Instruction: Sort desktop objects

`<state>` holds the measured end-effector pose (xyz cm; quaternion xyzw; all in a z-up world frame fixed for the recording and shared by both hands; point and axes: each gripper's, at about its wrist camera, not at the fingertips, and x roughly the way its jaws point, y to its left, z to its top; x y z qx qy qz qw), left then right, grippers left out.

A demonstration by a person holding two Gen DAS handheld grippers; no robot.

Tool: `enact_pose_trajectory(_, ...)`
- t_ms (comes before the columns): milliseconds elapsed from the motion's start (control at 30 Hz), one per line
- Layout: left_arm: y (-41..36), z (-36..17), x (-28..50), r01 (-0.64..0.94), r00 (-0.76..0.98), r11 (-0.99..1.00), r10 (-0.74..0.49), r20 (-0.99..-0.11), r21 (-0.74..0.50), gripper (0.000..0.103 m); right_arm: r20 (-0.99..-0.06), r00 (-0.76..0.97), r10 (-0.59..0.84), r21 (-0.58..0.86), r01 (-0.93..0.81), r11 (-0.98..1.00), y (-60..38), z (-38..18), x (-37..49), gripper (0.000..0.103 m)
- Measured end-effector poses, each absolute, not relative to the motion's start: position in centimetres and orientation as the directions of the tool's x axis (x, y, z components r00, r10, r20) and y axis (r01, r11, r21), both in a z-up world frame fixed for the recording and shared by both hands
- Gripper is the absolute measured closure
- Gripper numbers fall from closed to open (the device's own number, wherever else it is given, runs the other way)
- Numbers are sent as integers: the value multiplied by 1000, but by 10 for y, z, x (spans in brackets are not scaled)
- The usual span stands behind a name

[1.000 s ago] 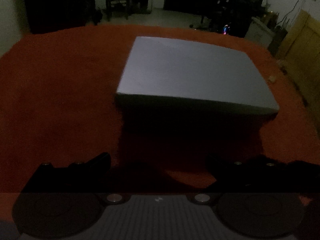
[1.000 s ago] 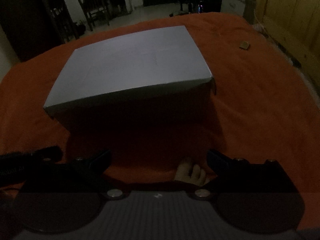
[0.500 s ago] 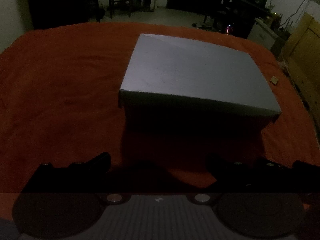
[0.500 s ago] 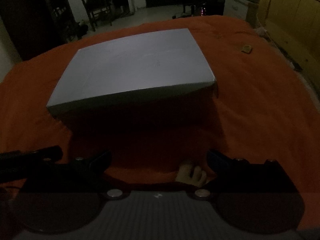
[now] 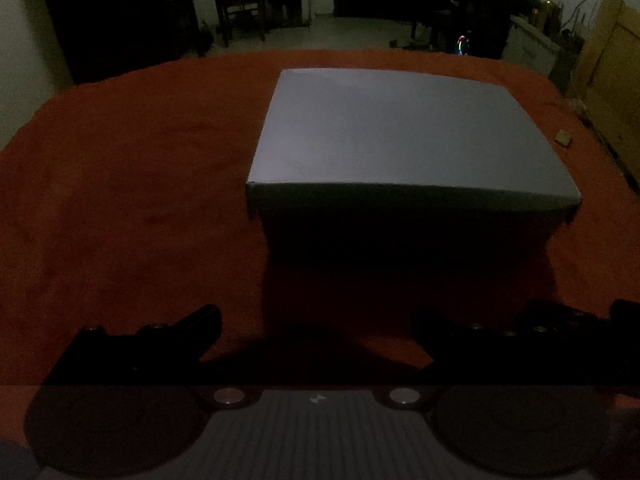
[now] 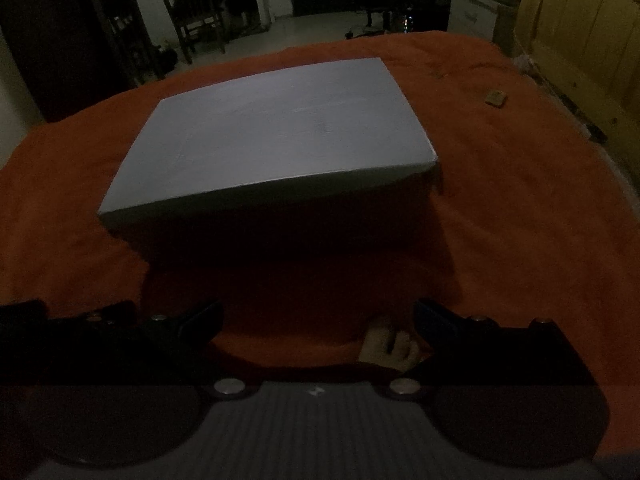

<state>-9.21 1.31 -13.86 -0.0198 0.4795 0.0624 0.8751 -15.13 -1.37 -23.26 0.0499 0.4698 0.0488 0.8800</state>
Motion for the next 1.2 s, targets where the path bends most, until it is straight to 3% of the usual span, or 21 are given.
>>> enact_pose_trajectory(1200, 28, -144, -91, -161, 523, 987, 78, -849, -9, 1, -819, 555, 147, 168, -13, 986, -26, -239, -149, 0)
